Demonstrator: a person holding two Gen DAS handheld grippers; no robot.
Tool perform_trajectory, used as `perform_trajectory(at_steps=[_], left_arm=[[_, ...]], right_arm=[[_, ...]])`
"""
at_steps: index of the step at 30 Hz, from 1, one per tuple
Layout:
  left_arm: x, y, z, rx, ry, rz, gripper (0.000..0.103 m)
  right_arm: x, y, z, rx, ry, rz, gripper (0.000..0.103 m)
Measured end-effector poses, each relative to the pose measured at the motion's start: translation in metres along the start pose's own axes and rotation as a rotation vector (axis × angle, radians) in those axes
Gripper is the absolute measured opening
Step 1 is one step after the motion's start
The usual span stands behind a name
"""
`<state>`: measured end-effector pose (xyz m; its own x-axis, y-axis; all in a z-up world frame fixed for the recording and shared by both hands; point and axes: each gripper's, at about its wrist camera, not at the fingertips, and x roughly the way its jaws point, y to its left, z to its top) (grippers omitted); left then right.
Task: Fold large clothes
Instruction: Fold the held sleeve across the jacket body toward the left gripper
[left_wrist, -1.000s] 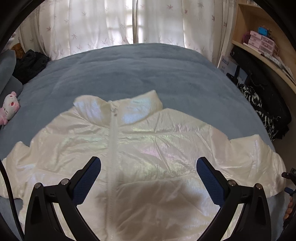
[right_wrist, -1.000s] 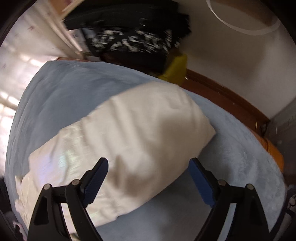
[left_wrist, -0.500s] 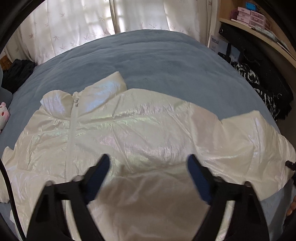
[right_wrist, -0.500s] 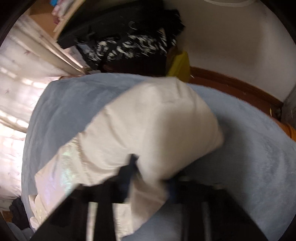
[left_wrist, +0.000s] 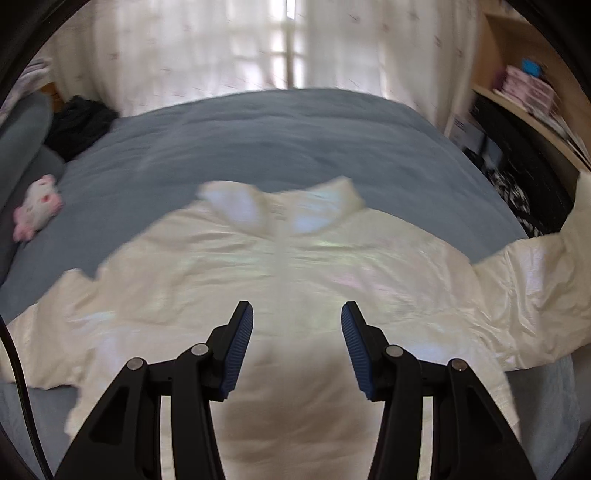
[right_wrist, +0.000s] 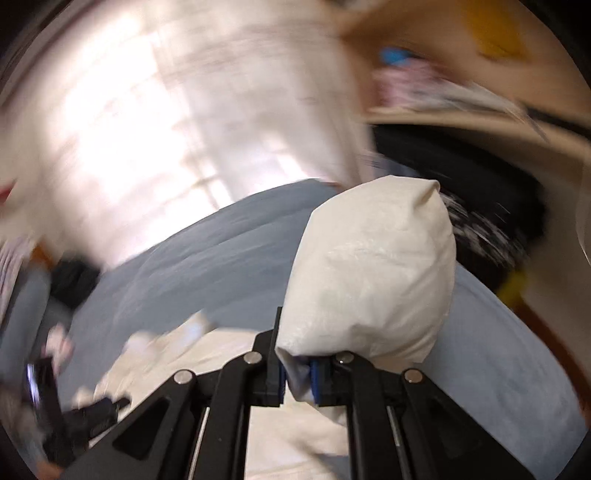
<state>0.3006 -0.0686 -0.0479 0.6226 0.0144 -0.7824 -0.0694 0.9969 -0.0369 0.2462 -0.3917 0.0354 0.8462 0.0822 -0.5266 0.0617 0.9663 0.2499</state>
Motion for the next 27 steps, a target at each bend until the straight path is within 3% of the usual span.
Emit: perform_trajectory(at_steps=[3, 6, 10, 13, 17, 22, 27], left_arm=[[-0.015, 0.037, -0.008, -0.040, -0.014, 0.030, 0.052], [-0.022, 0.065, -0.020, -0.067, -0.012, 0.036, 0.056], [-0.022, 0.082, -0.039, -0.064, -0.004, 0.017, 0.056], [-0.014, 0.086, -0.049, -0.081, 0.028, -0.029, 0.058], [-0.006, 0.082, -0.060, -0.106, 0.066, -0.116, 0.067], [-0.005, 0.069, -0.069, -0.135, 0.096, -0.253, 0.076], [0.006, 0.062, -0.080, -0.189, 0.149, -0.380, 0.077]], right_arm=[[0.011, 0.066, -0.020, -0.155, 0.061, 0.083, 0.010], [0.035, 0.129, -0.068, -0.338, 0.128, 0.069, 0.011], [0.067, 0.171, -0.138, -0.467, 0.256, 0.070, 0.016], [0.077, 0.180, -0.183, -0.499, 0.364, 0.083, 0.022], [0.082, 0.168, -0.207, -0.480, 0.451, 0.078, 0.030], [0.064, 0.158, -0.214, -0.415, 0.442, 0.133, 0.048], [0.049, 0.150, -0.216, -0.338, 0.432, 0.165, 0.054]])
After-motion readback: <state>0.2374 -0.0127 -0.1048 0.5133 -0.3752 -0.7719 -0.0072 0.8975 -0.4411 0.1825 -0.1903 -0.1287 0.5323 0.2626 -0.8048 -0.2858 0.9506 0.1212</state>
